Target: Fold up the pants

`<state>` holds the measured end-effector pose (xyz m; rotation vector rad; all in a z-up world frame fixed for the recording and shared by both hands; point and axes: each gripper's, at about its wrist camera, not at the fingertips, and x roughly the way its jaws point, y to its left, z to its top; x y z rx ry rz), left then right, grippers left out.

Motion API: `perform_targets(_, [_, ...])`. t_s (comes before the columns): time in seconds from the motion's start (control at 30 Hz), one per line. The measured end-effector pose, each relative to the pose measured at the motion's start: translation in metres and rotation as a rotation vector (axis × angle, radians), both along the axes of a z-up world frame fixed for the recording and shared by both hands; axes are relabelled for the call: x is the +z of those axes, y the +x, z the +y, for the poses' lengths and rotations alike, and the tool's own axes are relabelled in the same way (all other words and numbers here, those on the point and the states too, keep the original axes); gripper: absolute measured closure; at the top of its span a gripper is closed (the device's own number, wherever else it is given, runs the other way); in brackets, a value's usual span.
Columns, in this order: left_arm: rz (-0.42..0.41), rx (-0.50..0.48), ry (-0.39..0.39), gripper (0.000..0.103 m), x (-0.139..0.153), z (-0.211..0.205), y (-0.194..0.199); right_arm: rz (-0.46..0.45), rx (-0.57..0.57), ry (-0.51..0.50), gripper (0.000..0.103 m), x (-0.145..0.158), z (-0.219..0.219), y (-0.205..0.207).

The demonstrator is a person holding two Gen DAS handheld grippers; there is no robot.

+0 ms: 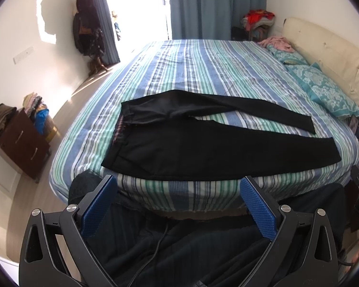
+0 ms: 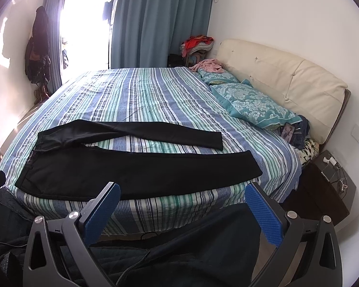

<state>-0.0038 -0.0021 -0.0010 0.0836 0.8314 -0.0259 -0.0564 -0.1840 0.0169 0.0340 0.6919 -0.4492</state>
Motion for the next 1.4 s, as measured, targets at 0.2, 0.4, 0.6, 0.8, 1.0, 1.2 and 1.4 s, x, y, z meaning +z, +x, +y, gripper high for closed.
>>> perform_targets(0.2, [0.001,0.0,0.0,0.001,-0.0003,0.001,0.0004,0.018,-0.001,-0.033,0.0,-0.0015,0.0038,0.002])
perform_targets(0.4, [0.002,-0.001,0.0,0.001,-0.0006,0.001,0.0001,0.028,-0.007,-0.042,0.0,-0.0038,0.0046,0.0019])
perform_targets(0.6, [0.001,0.001,0.0,0.001,-0.0005,0.0007,0.0002,0.038,-0.01,-0.049,0.0,-0.0055,0.0043,0.0026])
perform_targets(0.8, [0.0,0.0,0.0,0.001,-0.0002,0.0005,0.0003,0.047,-0.01,-0.061,0.0,-0.0062,0.0037,0.0034])
perform_targets(1.0, [0.001,0.0,0.0,0.001,-0.0001,0.0004,0.0005,0.052,-0.011,-0.067,0.0,-0.0069,0.0046,0.0044])
perform_targets(1.2, [0.002,0.0,-0.001,0.001,-0.001,0.0015,0.0003,0.058,-0.011,-0.071,0.0,-0.0068,0.0044,0.0049])
perform_targets(1.4, [0.003,0.0,-0.001,0.001,-0.0007,0.0016,0.0005,0.062,-0.01,-0.071,0.0,-0.0079,0.0047,0.0052])
